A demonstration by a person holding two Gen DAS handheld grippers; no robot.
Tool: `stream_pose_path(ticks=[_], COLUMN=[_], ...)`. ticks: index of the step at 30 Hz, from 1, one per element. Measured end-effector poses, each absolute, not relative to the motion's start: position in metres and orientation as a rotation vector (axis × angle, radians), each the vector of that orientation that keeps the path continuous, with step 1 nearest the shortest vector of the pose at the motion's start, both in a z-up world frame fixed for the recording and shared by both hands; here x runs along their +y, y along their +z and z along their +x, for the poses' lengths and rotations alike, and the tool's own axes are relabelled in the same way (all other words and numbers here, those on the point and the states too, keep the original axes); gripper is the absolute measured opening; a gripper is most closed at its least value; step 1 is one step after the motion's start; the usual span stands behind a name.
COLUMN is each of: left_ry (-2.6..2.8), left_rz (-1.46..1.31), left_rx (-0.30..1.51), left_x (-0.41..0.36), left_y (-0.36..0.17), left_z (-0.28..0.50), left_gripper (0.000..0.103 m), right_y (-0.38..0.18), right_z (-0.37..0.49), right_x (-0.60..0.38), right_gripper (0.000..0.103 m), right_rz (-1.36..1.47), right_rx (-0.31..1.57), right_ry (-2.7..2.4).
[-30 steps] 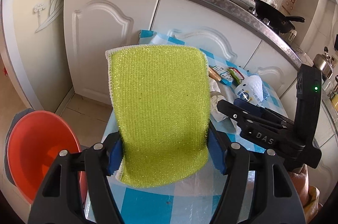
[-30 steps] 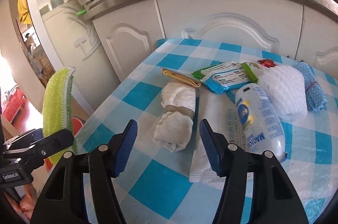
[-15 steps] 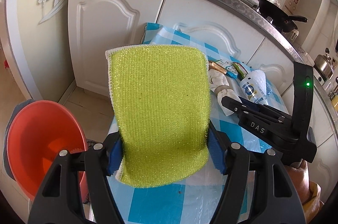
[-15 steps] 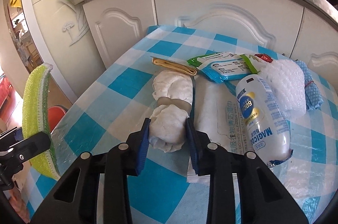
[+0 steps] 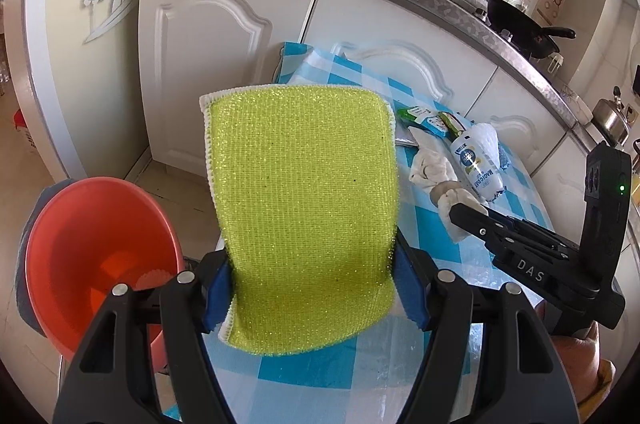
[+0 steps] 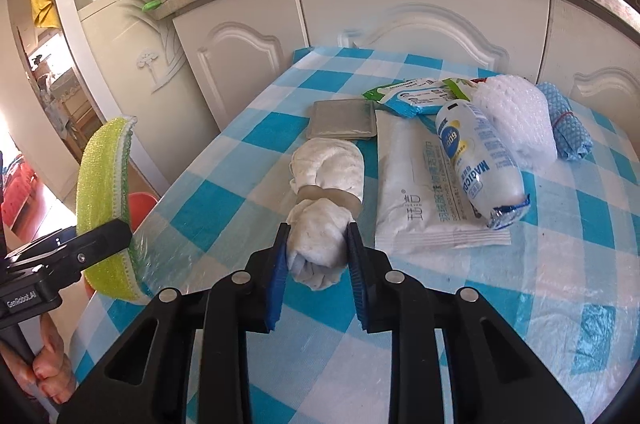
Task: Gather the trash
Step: 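Carry sponge and cloth bundle over the red bucket and open both grippers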
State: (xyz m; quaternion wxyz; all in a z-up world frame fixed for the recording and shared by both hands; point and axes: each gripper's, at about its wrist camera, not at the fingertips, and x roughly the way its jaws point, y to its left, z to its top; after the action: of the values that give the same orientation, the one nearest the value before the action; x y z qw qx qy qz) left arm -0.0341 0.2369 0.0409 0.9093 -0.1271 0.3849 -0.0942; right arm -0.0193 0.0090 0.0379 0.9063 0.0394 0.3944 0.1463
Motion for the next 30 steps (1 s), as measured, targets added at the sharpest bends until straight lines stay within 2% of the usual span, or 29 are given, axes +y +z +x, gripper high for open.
stream_pose_path(ticks=[15,30], left_ry=[-0.154,0.055], left_rz=[-0.269,-0.338], left_rx=[0.791,0.735], left_x=[0.279,0.398], left_y=[0.045,0.049], left_z=[-0.088,-0.127], left_gripper=[0.068,0.069], right_y=[0.055,0.084], right_z=[-0.088,-0.103], right_x=[0.015,0.11], right_gripper=[0.029,0.029], right_rz=[0.155,0.101], right_rx=[0.811,0.827], right_ry=[0.371,0.596])
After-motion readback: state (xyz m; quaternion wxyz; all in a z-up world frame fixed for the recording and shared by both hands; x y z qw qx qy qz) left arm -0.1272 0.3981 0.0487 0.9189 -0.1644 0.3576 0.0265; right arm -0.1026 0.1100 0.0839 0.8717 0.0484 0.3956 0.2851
